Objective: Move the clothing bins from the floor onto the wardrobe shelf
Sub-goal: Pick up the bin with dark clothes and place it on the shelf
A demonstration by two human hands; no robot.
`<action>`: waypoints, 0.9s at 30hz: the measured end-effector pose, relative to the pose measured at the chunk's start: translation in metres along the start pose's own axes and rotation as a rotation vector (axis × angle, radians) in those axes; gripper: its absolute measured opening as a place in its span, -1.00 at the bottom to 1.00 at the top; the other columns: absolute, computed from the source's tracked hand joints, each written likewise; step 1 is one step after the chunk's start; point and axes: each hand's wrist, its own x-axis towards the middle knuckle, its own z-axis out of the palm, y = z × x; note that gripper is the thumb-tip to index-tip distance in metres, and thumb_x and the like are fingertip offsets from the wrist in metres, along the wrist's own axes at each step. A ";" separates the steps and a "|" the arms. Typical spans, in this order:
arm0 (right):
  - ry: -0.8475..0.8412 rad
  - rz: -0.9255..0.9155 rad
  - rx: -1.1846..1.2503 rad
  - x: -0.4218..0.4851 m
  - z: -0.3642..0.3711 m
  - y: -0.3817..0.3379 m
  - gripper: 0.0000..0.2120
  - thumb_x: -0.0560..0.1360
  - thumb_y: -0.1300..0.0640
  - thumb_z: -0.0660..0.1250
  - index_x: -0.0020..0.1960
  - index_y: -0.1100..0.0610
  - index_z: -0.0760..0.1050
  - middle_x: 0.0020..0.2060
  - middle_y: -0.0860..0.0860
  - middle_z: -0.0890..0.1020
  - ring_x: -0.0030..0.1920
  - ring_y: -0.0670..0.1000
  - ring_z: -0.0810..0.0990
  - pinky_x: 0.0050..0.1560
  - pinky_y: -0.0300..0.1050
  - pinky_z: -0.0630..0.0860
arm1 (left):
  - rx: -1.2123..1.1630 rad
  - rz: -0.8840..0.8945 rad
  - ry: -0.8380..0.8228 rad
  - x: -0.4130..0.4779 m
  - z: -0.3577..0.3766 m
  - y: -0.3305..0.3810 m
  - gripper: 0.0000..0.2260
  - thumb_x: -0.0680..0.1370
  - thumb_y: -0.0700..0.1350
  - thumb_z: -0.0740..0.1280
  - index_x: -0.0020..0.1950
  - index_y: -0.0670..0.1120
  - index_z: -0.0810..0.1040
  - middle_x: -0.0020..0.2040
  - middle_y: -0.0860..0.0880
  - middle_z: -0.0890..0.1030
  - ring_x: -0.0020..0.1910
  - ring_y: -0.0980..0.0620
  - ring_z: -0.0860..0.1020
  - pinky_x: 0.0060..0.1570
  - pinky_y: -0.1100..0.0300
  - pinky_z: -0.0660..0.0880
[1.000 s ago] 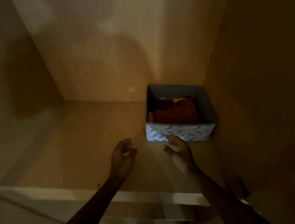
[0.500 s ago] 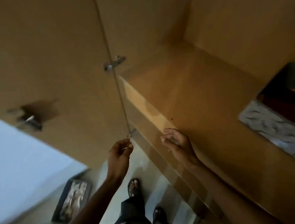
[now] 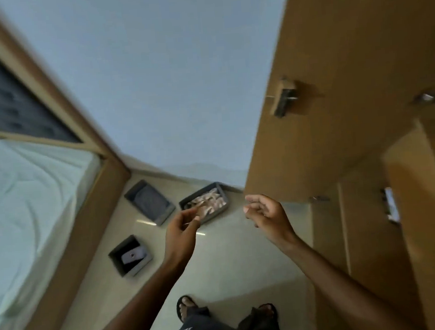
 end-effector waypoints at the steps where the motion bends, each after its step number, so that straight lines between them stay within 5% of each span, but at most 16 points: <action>1: -0.039 -0.010 -0.019 0.006 0.022 -0.007 -0.74 0.35 0.00 0.38 0.03 -0.02 0.58 -0.18 -0.08 0.68 -0.19 -0.13 0.62 -0.20 -0.26 0.48 | -0.017 -0.012 0.033 0.001 -0.020 -0.004 -0.84 0.56 -0.18 0.32 0.10 0.01 0.58 0.04 0.01 0.66 0.00 0.05 0.61 0.02 0.10 0.52; 13: -0.643 -0.094 -0.316 0.029 0.316 -0.043 -0.78 0.49 0.13 0.40 0.13 0.08 0.57 -0.13 0.05 0.66 -0.11 -0.03 0.62 -0.18 -0.24 0.50 | -0.217 -0.209 0.567 -0.031 -0.261 -0.099 -0.84 0.57 -0.13 0.33 0.13 -0.03 0.58 0.02 -0.02 0.66 0.00 0.04 0.62 -0.04 0.18 0.53; 27: -1.487 -0.208 -0.728 -0.103 0.552 -0.018 -0.75 0.51 0.06 0.37 0.17 0.09 0.55 -0.04 0.03 0.67 -0.01 -0.02 0.64 -0.06 -0.17 0.55 | -0.672 -0.567 1.322 -0.194 -0.319 -0.213 -0.81 0.58 -0.14 0.31 0.18 -0.08 0.57 0.00 -0.05 0.65 -0.08 0.08 0.62 -0.20 0.33 0.46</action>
